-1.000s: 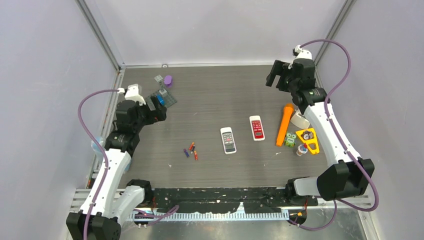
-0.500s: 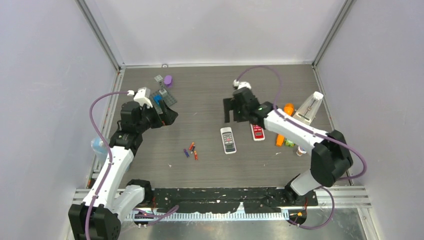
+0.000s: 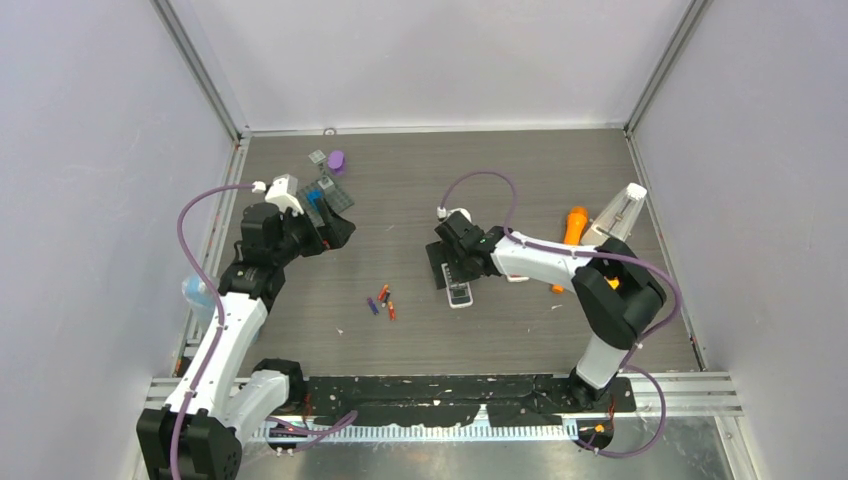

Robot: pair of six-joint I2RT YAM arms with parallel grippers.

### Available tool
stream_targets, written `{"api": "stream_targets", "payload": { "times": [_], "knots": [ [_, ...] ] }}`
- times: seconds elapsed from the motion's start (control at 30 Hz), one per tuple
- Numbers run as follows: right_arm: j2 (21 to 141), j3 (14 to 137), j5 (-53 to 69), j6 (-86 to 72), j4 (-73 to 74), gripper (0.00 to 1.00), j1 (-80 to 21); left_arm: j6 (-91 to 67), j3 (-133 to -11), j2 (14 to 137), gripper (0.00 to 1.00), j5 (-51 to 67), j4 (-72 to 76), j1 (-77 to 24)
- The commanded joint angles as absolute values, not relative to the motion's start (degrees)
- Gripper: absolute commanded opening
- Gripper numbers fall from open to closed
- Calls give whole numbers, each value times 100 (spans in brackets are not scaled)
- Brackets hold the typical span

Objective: Load the batteries into the remote control

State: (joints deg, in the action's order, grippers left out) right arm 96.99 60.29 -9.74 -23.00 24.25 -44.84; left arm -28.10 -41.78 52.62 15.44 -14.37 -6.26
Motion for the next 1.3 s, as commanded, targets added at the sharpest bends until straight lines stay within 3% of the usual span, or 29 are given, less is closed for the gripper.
{"api": "stream_targets", "payload": {
  "times": [0.0, 0.13, 0.27, 0.6, 0.73, 0.93, 1.03, 1.27],
  "knots": [
    [10013, 6352, -960, -2265, 2433, 96, -4475, -2902, -4171, 5217, 98, 1505, -1241, -607],
    [10244, 6486, -1272, -2352, 2613, 99, -4475, -2926, -4168, 5176, 98, 1521, -1236, -612],
    [10410, 6554, -1507, -2467, 2708, 94, -4473, -2961, -4132, 5142, 98, 1517, -1228, -609],
    [10095, 6532, -1588, -2530, 2499, 52, -4467, -3020, -3926, 4410, 97, 968, -983, -612],
    [9702, 6716, -1474, -2452, 2241, 49, -4378, -3134, -3854, 4126, 97, 1171, -806, -615],
    [8796, 6966, -231, -2863, 1330, 49, -3932, -3779, -3989, 4008, 97, 1776, -590, -615],
    [8430, 7005, 868, -3517, 416, 49, -3715, -4464, -3986, 4085, 97, 2501, 103, -615],
    [8305, 7379, 1839, -5003, -836, 49, -3575, -5366, -3891, 4582, 99, 3709, 2261, -1047]
  ]
}}
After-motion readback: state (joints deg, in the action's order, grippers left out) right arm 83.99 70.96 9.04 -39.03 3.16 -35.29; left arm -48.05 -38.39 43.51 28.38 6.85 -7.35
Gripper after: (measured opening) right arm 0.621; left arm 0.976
